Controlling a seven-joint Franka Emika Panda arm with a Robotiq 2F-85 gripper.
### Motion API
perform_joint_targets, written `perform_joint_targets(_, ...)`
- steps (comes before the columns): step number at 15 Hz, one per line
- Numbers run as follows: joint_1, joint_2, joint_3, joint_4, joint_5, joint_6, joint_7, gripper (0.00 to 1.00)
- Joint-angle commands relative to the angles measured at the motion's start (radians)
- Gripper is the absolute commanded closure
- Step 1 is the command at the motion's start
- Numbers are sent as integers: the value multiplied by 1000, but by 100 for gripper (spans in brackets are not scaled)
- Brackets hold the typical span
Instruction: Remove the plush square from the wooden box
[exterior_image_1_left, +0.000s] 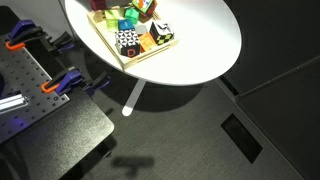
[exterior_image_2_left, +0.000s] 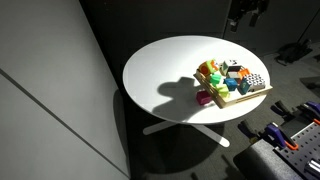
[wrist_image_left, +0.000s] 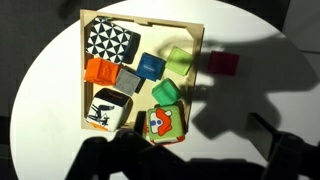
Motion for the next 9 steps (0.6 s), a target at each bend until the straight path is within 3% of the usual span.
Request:
perform_joint_targets(1,-4,78,-6,27,-54,88,44,0)
perform_joint_targets(9,4,202,-35,54,-151,194,119,0)
